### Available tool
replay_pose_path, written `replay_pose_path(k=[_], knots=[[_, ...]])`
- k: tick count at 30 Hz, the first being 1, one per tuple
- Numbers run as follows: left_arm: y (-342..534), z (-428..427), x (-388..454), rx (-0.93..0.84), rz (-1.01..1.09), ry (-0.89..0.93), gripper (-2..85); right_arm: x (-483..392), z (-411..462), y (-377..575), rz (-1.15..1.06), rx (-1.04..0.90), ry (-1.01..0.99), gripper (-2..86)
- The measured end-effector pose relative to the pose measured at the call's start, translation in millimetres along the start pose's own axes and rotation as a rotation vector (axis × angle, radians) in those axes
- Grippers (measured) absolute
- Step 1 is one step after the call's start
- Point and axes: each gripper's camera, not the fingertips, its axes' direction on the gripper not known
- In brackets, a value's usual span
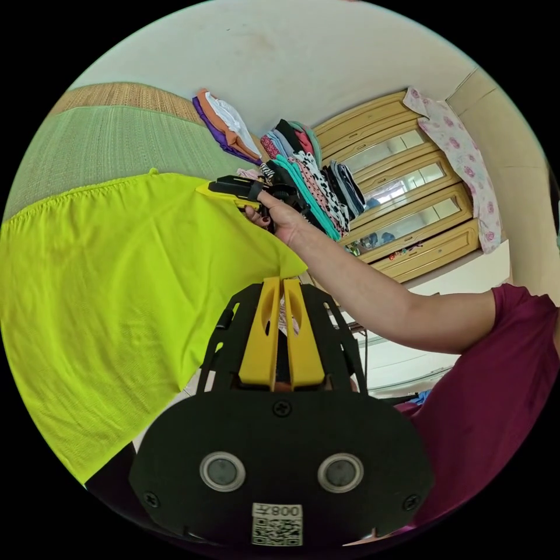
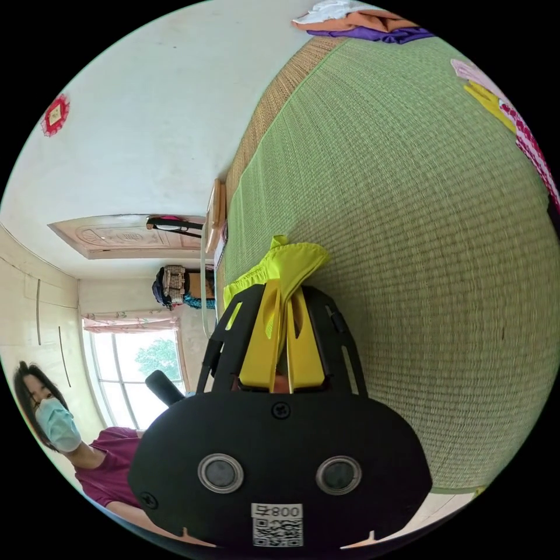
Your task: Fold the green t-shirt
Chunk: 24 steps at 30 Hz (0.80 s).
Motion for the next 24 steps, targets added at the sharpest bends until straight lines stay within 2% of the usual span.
replay_pose_path(k=[4,11,19,24], knots=[[20.8,-34.2,-5.3,0.026,-0.004,0.021,0.7,-44.8,4.4,-0.9,-0.024,0.023,0.006,0.4],[86.6,-149.8,-25.1,0.184,-0.049,0.037,0.7,-158.1,40.1,-9.5,-0.167,0.014,0.014,0.4],[195.0,-299.4,-63.1,0.399,-0.169,-0.028,0.7,-323.9,146.4,-8.7,-0.382,-0.065,0.040,0.2],[282.0,-378.6,-104.7,0.517,-0.322,-0.085,0.7,-393.1,230.2,-7.6,-0.440,-0.158,0.099,0.1]])
